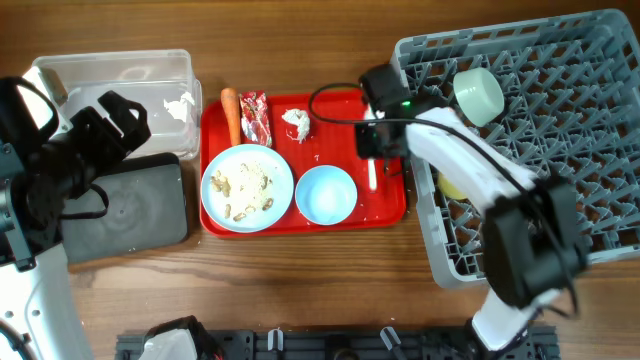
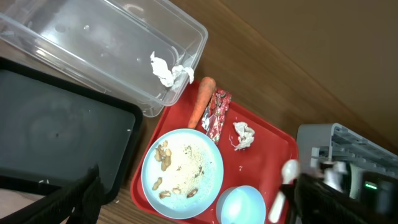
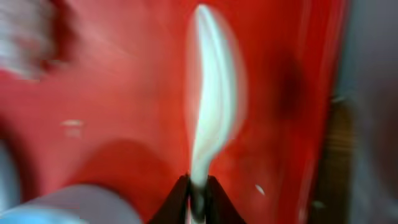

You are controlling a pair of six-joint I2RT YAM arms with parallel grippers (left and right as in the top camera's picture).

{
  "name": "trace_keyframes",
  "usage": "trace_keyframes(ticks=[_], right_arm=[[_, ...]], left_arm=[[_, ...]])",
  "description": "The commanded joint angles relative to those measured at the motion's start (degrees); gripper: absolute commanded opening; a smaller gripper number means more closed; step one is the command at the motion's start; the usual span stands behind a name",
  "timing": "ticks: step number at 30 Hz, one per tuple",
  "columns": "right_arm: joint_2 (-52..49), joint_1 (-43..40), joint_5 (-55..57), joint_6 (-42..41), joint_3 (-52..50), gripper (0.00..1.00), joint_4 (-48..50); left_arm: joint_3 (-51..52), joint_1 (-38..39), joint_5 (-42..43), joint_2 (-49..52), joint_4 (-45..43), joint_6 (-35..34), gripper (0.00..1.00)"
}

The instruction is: Sort waste into correct bins and load items into the dishwasher rack

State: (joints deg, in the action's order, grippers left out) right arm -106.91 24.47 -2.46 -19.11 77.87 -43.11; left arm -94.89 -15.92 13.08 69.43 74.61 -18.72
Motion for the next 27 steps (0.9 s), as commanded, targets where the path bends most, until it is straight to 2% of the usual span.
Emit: trace_keyframes(ticks=[1,6,8,9,10,13,14,15,18,19,21,24,27], right_arm=[[10.73,-2.75,5.84,2.71,2.58,0.06,-0.98],[13.33,-7.28,10.4,20.35,2.36,0.06,0.76],[11.98,-8.83,9.84,26.91,2.14,0.06,2.49],[10.01,-9.68,10.01,32.72,2.16,0.06,3.19],[8.7,-10.01,11.15,34.16,2.14,0.06,4.04],[5.33,-10.21,14.6,34.07,2.16,0.09,6.49],[5.09,-10.03,13.88,33.83,2.16,0.3,6.32],[5.16,-9.7,12.44,32.44,2.16,0.43,5.44],[8.09,-7.61,5.09,23.28,2.19,0.56,1.77],[9.29,-6.86,-0.83,21.14,2.19,0.62,0.55],[10.4,-5.49,-11.21,19.45,2.19,0.64,-1.68],[9.53,-2.69,-20.15,17.57,1.99,0.63,-5.75],[7.43,1.44,-17.44,17.35,0.02,0.62,-8.44]], left_arm=[[-0.74,-0.39,-0.76,0.0,-0.17,0.31,1.0],[-0.76,-0.39,-0.76,0.0,-0.15,0.33,1.0],[-0.76,-0.39,-0.74,0.0,-0.15,0.31,1.0],[-0.74,-0.39,-0.76,0.0,-0.15,0.31,1.0],[-0.74,-0.39,-0.74,0.0,-0.15,0.31,1.0],[-0.74,-0.39,-0.76,0.0,-0.15,0.31,1.0],[-0.74,-0.39,-0.74,0.0,-0.15,0.33,1.0],[-0.76,-0.39,-0.74,0.0,-0.15,0.33,1.0],[-0.74,-0.39,-0.74,0.0,-0.15,0.33,1.0],[-0.74,-0.39,-0.76,0.0,-0.17,0.33,1.0],[-0.76,-0.39,-0.74,0.0,-0.15,0.33,1.0],[-0.74,-0.39,-0.76,0.0,-0.17,0.31,1.0],[-0.76,-0.39,-0.76,0.0,-0.15,0.33,1.0]])
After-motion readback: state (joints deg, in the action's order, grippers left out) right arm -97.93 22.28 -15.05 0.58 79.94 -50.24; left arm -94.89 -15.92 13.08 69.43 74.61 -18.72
